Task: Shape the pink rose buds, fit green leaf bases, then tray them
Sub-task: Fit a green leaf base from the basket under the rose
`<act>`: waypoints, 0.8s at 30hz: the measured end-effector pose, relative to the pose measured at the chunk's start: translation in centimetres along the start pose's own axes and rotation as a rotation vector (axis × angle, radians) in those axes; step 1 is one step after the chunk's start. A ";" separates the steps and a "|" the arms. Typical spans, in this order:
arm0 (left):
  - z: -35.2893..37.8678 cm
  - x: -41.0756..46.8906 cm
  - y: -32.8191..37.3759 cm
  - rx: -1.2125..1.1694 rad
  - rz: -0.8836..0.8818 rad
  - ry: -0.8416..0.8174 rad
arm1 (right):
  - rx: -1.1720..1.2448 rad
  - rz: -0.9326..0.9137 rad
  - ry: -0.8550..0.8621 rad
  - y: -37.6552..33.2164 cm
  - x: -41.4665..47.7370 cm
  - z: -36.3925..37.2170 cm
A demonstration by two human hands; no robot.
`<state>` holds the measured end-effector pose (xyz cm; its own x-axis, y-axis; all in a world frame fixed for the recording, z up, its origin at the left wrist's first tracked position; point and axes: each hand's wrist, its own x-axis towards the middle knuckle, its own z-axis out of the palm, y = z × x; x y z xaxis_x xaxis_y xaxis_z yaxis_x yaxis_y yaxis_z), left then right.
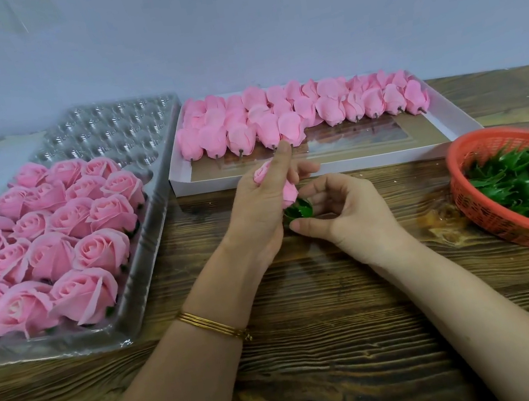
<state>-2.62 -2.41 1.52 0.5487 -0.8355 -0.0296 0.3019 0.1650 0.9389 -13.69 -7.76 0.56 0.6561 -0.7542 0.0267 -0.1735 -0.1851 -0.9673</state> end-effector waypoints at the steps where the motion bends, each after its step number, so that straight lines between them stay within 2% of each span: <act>1: 0.0 0.0 0.0 0.003 0.001 -0.005 | 0.016 0.001 0.005 0.0 0.0 0.0; 15: 0.4 -0.4 0.0 -0.017 -0.026 -0.020 | 0.151 -0.096 0.034 0.0 0.1 0.4; 24: 0.5 -0.4 -0.4 0.032 -0.027 -0.044 | 0.124 -0.139 0.098 0.2 0.0 0.6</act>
<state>-3.34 -2.36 1.31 0.5052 -0.8620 -0.0407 0.2908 0.1256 0.9485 -13.28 -7.35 0.21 0.5915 -0.7857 0.1810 0.0098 -0.2175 -0.9760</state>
